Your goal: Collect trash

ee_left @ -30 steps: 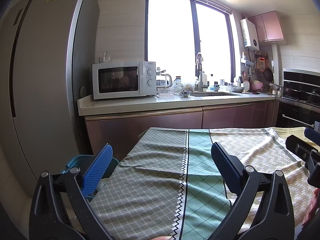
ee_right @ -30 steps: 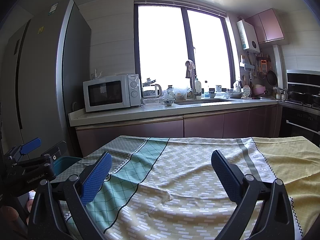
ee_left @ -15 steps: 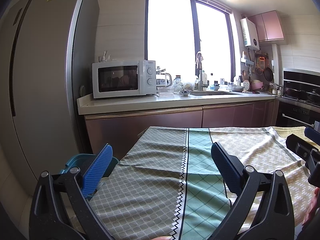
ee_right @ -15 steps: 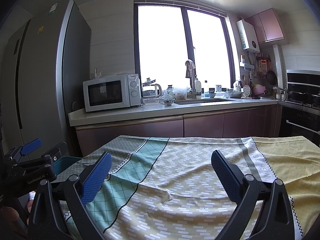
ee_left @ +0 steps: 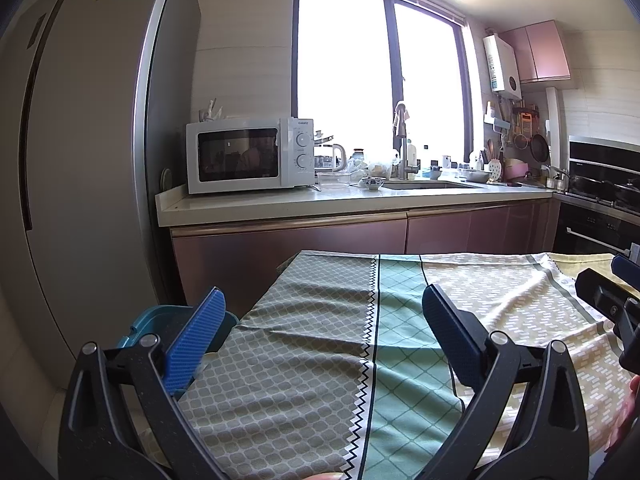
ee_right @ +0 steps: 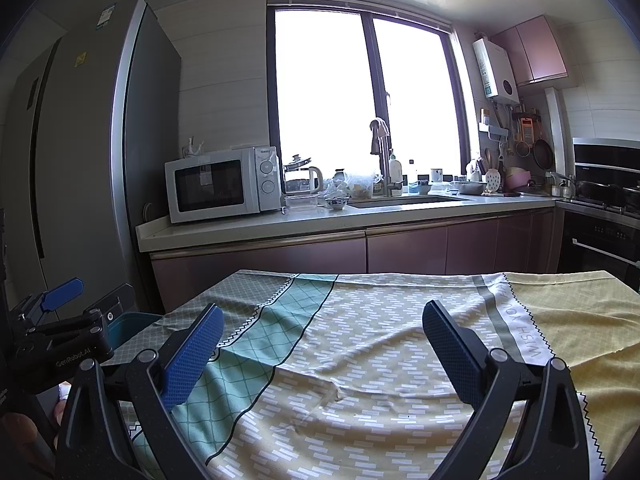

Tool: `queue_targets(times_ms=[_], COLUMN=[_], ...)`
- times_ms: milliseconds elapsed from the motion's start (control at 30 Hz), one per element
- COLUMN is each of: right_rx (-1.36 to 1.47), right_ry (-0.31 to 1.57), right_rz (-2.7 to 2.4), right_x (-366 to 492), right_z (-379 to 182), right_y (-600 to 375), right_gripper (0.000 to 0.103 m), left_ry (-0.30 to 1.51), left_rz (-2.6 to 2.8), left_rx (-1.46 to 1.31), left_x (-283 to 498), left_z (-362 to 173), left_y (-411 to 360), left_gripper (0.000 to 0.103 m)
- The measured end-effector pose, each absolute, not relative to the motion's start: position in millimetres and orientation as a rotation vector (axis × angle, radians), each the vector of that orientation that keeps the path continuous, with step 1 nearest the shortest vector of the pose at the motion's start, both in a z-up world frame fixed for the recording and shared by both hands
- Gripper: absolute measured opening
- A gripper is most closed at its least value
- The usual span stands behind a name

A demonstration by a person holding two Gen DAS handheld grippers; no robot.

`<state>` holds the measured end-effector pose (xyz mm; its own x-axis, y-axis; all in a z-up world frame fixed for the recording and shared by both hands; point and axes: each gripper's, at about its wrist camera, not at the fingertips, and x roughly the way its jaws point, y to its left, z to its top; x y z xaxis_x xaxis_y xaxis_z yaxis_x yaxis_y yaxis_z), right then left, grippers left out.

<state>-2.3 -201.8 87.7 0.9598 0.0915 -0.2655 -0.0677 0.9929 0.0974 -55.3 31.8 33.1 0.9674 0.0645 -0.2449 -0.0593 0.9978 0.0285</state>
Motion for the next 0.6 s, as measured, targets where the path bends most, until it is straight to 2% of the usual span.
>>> queue_targets(times_ms=[600], right_rx=[0.109], right_ry=[0.295], right_rz=[0.072], right_x=[4], right_z=[79], right_y=[-211], right_gripper=[0.096], left_ry=[0.280], left_rz=[0.046], left_rx=[0.061], left_x=[-41], left_z=[29], left_y=[17], left_gripper=[0.097])
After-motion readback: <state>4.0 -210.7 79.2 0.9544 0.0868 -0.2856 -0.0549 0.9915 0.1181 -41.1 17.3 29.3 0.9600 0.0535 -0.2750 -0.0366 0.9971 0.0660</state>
